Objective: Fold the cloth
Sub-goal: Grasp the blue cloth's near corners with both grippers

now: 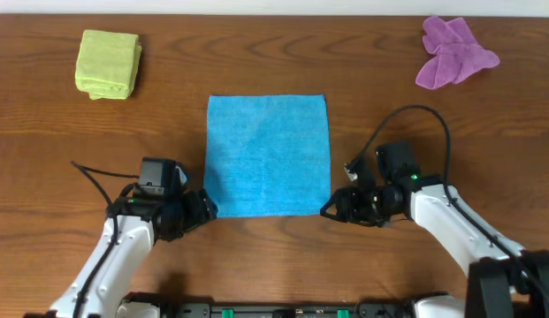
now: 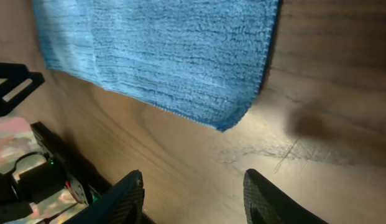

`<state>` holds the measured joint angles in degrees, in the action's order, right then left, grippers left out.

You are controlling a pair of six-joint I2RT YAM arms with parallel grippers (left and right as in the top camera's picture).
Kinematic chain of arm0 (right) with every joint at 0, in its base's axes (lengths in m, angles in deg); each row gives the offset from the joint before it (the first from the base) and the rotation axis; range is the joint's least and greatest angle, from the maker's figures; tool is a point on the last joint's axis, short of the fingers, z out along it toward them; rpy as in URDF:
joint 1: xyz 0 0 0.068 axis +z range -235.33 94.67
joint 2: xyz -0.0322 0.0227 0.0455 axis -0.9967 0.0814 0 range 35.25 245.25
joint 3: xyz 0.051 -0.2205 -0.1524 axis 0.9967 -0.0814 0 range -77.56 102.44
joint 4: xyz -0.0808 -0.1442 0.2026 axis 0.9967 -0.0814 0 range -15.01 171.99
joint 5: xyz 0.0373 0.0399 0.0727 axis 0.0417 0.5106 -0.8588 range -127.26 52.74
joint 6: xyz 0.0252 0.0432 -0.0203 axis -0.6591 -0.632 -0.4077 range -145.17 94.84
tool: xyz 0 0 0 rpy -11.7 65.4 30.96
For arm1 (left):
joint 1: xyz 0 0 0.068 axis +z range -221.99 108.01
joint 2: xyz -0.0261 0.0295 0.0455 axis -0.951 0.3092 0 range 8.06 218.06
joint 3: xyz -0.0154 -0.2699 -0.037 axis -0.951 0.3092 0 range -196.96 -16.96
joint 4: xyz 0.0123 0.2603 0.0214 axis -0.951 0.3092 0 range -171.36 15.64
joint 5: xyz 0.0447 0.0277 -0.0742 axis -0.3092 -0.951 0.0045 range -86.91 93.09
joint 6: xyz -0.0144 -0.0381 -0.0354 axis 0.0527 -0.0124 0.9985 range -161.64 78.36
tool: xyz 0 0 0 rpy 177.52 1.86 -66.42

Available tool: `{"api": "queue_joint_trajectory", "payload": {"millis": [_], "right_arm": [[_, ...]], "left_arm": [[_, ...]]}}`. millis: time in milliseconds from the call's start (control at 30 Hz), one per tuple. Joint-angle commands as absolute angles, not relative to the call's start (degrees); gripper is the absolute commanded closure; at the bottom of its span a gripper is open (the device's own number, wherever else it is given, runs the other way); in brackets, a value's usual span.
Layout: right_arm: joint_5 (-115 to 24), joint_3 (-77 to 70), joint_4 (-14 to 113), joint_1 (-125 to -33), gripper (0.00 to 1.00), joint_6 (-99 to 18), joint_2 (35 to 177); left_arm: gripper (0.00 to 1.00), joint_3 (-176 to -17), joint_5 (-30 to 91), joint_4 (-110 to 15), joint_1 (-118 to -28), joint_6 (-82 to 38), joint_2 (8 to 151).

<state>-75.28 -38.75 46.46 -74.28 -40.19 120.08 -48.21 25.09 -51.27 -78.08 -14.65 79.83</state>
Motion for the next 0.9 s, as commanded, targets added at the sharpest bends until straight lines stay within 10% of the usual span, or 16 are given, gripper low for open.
{"api": "queue_joint_trajectory", "payload": {"millis": [0, 867], "right_arm": [[-75.26, -39.10, 46.86, -74.96, 0.46, -41.02, 120.76], [-73.71, -39.10, 56.19, -74.85, 0.51, -47.03, 132.70]], "left_arm": [[0.26, -47.86, 26.69, -52.32, -77.90, -14.20, 82.98], [0.46, -47.86, 31.23, -58.66, -77.90, -14.22, 94.76]]}}
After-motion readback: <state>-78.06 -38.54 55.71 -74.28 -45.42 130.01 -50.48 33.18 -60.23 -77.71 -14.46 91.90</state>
